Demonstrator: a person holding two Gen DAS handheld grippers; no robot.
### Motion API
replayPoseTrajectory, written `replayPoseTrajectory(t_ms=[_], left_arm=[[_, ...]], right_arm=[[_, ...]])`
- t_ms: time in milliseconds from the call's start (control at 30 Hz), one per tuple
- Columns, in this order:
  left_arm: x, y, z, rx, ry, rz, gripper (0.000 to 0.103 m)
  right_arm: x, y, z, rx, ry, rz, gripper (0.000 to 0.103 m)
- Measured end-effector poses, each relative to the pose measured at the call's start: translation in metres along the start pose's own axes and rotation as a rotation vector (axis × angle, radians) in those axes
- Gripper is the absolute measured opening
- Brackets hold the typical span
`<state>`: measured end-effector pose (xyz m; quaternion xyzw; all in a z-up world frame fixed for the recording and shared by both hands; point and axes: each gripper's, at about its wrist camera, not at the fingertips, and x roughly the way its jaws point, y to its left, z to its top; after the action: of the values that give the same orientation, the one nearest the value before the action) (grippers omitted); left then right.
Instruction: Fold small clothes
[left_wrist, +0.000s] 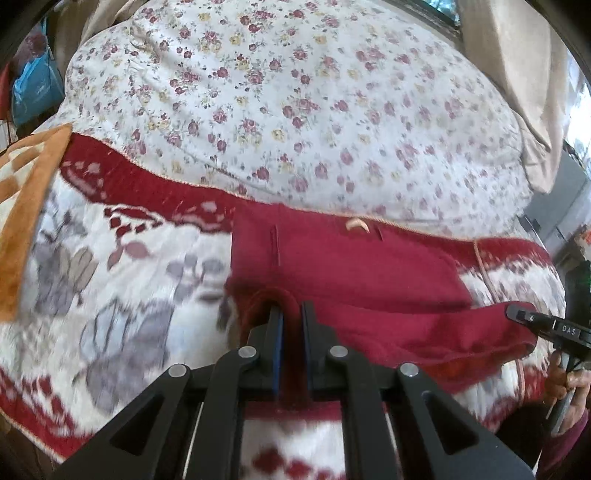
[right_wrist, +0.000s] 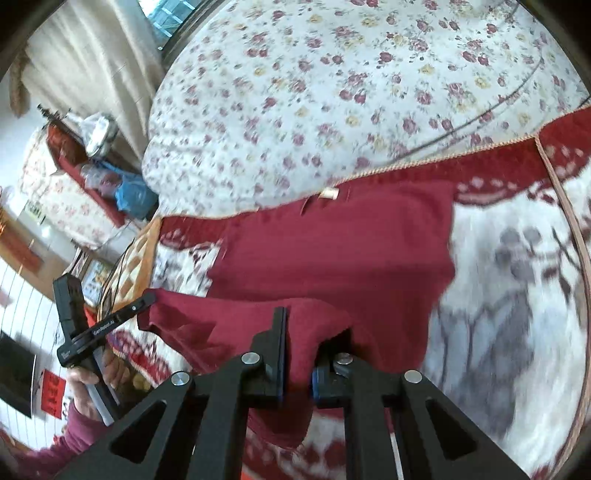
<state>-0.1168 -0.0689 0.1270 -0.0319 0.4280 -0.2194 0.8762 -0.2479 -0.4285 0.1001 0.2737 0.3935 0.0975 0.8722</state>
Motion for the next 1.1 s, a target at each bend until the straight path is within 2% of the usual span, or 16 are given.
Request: replayPoseTrajectory(t_ms=[233,400,467,567,600,633,700,767,800,833,933,1000,1100], left_arm=[[0.071,0.008,0.051,-0.034,0.02,0.043,0.008],[0.123,0.017,0.067,-0.082,0.074,0.059,0.008],[0.137,0.017,0.07,-0.071,0.073,0.067,0.01],[0.139,0.021,0.075,-0.093,0.073,0.029,0.017],[0.137,0.023,0.077,-0.107,0.077,0.011,0.027],[0.132,0.026,0.08,-0.116,0.072,-0.001,0.045],[0.117,0.028,0.084,-0.111,0.015,0.031,0.062],[0.103,0.031,0.088,-0.108,-0.022,0.034,0.063],[0.1,0.034,0.089,-0.112,-0.016,0.028,0.063],[0.095,0.036,0.087,-0.117,-0.014,0.03,0.063],[0.09,0.035,0.081,-0.093,-0.017,0.059,0.064],[0.095,0.028,0.075,-0.056,-0.014,0.089,0.065],[0.118,0.023,0.069,-0.031,0.034,0.132,0.067]], right_arm=[[0.058,-0.033,0.06,0.054,0.01,-0.048,0.011],[0.107,-0.064,0.086,0.092,0.042,-0.1,0.011],[0.118,-0.074,0.091,0.102,0.052,-0.108,0.011],[0.112,-0.083,0.098,0.134,0.032,-0.06,0.015],[0.105,-0.084,0.099,0.15,0.019,-0.034,0.017],[0.1,-0.084,0.1,0.153,0.008,-0.02,0.02],[0.086,-0.079,0.1,0.132,-0.008,-0.017,0.026],[0.074,-0.074,0.1,0.101,-0.036,-0.051,0.052],[0.065,-0.073,0.1,0.098,-0.062,-0.089,0.058],[0.054,-0.074,0.099,0.109,-0.093,-0.096,0.061],[0.04,-0.069,0.09,0.101,-0.113,-0.069,0.06],[0.047,-0.055,0.079,0.022,-0.068,-0.088,0.056],[0.084,-0.039,0.073,-0.073,0.035,-0.146,0.049]])
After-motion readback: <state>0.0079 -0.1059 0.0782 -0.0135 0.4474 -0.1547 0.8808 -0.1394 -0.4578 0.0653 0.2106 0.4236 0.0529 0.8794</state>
